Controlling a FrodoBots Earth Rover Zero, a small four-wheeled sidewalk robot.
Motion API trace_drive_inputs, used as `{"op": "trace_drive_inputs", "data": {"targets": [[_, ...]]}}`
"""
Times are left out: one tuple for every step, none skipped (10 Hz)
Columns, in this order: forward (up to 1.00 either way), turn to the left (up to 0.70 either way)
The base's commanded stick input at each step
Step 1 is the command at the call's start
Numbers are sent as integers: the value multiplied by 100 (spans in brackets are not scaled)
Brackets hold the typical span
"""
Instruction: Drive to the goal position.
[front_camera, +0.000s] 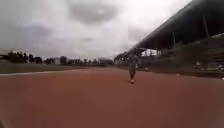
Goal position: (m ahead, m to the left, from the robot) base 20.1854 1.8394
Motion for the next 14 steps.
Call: {"op": "trace_drive_inputs", "data": {"targets": [[70, 0], [70, 0], [70, 0], [70, 0], [70, 0], [70, 0], [70, 0], [70, 0], [70, 0], [70, 0], [70, 0], [70, 0], [70, 0], [70, 0]]}}
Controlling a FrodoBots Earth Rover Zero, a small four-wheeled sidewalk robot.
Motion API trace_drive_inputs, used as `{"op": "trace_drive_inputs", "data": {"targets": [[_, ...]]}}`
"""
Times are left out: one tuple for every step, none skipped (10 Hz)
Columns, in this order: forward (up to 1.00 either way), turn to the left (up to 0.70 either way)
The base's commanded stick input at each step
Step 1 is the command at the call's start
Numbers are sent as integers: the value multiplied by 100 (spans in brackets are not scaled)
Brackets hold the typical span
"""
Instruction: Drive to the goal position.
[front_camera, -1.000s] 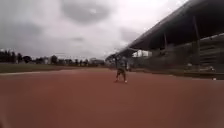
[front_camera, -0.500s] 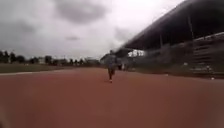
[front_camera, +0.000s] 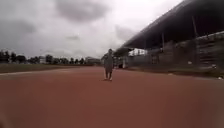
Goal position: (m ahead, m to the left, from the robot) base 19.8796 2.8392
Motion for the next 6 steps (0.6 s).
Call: {"op": "trace_drive_inputs", "data": {"targets": [[70, 0], [70, 0], [70, 0], [70, 0], [70, 0], [70, 0]]}}
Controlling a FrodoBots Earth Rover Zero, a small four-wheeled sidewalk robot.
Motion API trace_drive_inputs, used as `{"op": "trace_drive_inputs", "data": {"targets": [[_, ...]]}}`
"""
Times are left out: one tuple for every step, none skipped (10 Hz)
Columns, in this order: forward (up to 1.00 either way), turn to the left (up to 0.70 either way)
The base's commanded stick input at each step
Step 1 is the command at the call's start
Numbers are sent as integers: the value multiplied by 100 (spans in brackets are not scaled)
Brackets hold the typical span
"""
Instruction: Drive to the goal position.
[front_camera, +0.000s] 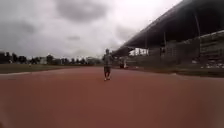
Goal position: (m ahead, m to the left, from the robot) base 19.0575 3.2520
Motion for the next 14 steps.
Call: {"op": "trace_drive_inputs", "data": {"targets": [[70, 0], [70, 0], [70, 0], [70, 0], [70, 0], [70, 0], [70, 0], [70, 0], [70, 0], [70, 0], [70, 0], [70, 0], [70, 0], [70, 0]]}}
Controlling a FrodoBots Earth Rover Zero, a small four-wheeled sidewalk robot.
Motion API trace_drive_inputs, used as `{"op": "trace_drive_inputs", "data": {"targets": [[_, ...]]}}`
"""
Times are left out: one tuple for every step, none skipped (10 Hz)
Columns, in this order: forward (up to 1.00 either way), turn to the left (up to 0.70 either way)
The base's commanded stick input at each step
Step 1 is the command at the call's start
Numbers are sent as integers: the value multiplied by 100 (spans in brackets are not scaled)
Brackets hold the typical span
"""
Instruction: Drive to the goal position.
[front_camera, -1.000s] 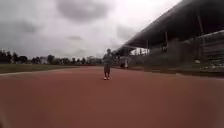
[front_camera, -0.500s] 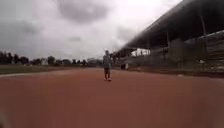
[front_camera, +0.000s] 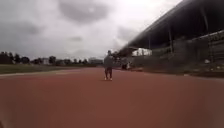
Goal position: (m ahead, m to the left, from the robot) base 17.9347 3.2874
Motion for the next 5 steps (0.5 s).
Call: {"op": "trace_drive_inputs", "data": {"targets": [[70, 0], [70, 0], [70, 0], [70, 0], [70, 0]]}}
